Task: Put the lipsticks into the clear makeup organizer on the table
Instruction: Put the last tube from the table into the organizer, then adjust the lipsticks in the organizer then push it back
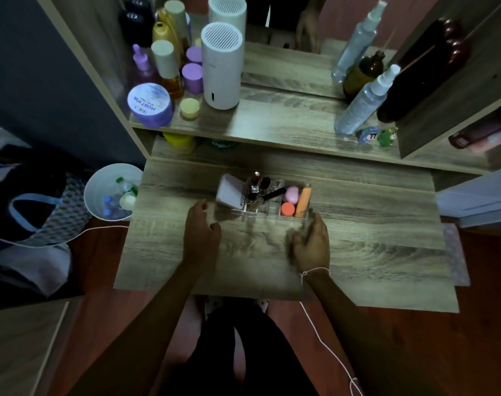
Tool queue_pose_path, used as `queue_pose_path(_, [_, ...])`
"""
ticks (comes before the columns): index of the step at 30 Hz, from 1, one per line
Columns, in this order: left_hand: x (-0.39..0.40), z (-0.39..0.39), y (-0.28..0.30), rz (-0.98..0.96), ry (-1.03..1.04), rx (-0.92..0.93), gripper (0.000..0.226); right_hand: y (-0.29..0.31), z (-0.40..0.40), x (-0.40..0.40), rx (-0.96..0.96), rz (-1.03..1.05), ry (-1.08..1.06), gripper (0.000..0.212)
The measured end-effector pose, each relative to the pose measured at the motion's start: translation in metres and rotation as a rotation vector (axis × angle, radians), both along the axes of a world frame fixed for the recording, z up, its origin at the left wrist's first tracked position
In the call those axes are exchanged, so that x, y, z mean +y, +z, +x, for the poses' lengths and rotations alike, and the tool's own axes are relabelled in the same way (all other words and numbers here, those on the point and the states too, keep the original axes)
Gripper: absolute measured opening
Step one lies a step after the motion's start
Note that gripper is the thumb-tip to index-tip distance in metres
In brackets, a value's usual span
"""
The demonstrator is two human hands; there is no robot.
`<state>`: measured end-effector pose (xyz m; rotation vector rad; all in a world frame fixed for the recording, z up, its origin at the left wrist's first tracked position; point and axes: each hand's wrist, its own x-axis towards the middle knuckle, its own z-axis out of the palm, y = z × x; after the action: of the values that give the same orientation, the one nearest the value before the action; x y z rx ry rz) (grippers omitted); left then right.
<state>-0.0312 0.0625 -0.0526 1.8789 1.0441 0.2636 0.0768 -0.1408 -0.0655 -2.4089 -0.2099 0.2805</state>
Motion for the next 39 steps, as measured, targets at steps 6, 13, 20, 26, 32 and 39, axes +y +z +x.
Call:
queue_pose_path(6, [0.006,0.007,-0.003,-0.004,-0.159,0.045,0.058,-0.002,0.000,0.007,0.060,-0.015,-0.021,0.063])
queue_pose_path(13, [0.006,0.006,-0.003,0.019,-0.184,0.019,0.057,-0.002,0.001,0.011,0.064,-0.021,-0.018,0.060])
queue_pose_path(20, [0.010,0.005,-0.002,0.019,-0.218,0.055,0.058,0.000,0.001,0.010,0.055,-0.038,-0.007,0.059])
queue_pose_path(26, [0.016,0.004,0.004,0.027,-0.179,0.080,0.063,0.016,-0.001,0.017,-0.097,0.044,-0.140,0.057])
queue_pose_path(32, [0.026,0.015,0.024,0.193,-0.084,-0.021,0.059,0.039,0.009,0.038,-0.155,0.188,0.023,0.043])
queue_pose_path(39, [0.026,0.056,0.044,0.442,-0.270,-0.110,0.041,0.041,0.030,0.056,-0.022,0.204,0.091,0.032])
